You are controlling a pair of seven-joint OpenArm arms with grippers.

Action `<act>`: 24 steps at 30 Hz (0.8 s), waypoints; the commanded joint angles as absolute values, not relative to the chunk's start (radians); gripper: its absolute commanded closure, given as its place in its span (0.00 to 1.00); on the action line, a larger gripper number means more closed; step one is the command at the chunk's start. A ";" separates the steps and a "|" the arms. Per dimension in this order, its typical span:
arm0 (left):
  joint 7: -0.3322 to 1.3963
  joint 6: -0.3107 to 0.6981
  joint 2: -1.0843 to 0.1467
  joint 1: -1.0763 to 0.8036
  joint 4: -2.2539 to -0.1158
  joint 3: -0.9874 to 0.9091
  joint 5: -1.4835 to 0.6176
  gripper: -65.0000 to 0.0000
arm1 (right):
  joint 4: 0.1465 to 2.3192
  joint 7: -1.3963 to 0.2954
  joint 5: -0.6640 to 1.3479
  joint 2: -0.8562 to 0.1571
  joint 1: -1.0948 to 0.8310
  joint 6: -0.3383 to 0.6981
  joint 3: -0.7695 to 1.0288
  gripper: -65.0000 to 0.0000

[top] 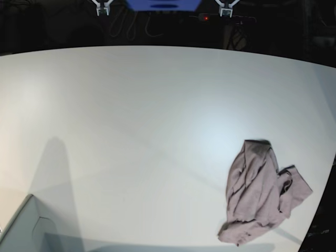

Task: Layout the t-shirt on the table in an organized manner, then fold the t-shirt properly
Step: 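Move the left gripper down toward the crumpled pink t-shirt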

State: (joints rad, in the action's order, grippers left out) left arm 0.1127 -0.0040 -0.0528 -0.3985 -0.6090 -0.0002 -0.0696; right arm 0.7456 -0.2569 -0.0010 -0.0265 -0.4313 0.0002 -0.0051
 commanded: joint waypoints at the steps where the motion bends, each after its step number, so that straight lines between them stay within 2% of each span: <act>1: 0.111 0.004 -0.064 -0.455 -0.694 0.001 -0.094 1.00 | 0.816 -0.269 0.002 -0.027 -0.476 0.008 -0.005 1.00; 5: 0.113 0.004 -0.113 -0.621 -0.984 0.007 -0.168 1.00 | 1.069 -0.302 0.002 -0.028 -0.619 0.008 -0.005 1.00; 13: 0.114 -0.002 -0.199 -0.866 -1.438 -0.001 -0.177 1.00 | 1.537 -0.326 0.002 -0.039 -0.851 0.008 0.002 1.00; 19: 0.114 -0.004 -0.226 -0.915 -1.624 -0.007 -0.177 1.00 | 1.805 -0.326 0.002 -0.042 -0.935 0.008 0.002 1.00; 24: 0.114 0.002 -0.193 -0.909 -1.732 -0.079 -0.179 1.00 | 1.954 -0.326 0.002 -0.039 -0.937 0.008 -0.004 1.00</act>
State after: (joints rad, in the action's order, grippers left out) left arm 0.1352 -0.0032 -0.1944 -0.8948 -1.7142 -0.0822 -0.1772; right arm 1.9385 -0.3447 0.0010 -0.0383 -0.9241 0.0040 -0.0032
